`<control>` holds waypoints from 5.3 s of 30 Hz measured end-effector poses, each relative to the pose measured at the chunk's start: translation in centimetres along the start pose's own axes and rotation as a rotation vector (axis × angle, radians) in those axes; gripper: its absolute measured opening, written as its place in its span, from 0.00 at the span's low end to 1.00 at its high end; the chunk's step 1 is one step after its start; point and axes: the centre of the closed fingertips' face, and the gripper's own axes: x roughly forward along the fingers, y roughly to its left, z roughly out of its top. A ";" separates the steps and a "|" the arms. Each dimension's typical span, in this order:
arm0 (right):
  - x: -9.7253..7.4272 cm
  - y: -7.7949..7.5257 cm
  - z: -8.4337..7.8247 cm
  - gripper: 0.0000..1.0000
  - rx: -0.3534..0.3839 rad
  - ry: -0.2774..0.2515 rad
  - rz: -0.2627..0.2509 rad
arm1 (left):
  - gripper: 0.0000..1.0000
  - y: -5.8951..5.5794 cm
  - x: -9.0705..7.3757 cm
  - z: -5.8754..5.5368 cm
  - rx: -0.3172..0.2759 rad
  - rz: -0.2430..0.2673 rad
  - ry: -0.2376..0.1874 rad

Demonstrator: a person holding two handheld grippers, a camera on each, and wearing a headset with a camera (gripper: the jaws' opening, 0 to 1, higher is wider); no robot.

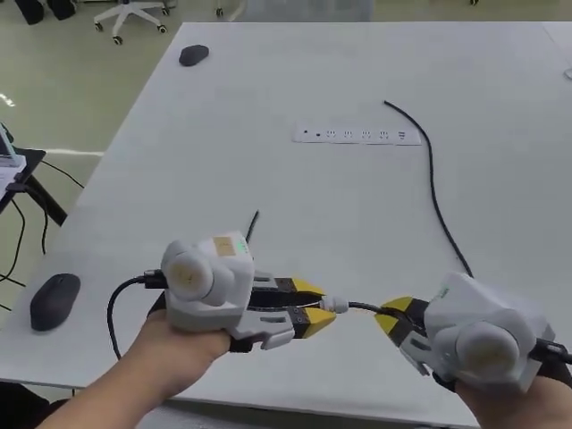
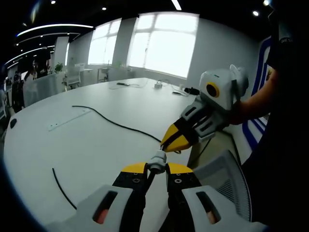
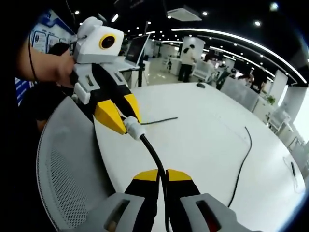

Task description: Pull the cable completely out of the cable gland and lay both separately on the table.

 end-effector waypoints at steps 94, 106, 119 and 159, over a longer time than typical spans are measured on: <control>0.5 3.4 2.7 0.00 -0.315 0.026 0.046 | 0.15 -0.9 0.0 -1.1 0.051 0.011 0.037; 0.5 2.1 2.1 0.00 -0.156 0.006 0.016 | 0.15 -0.6 -0.1 -0.5 0.065 0.019 0.025; 0.8 -0.7 -0.7 0.01 0.101 0.009 -0.032 | 0.15 -0.1 -0.3 -0.2 0.062 0.035 0.015; 0.7 -1.8 -3.3 0.03 0.308 -0.051 -0.057 | 0.15 1.7 -1.3 -0.5 0.018 0.075 0.019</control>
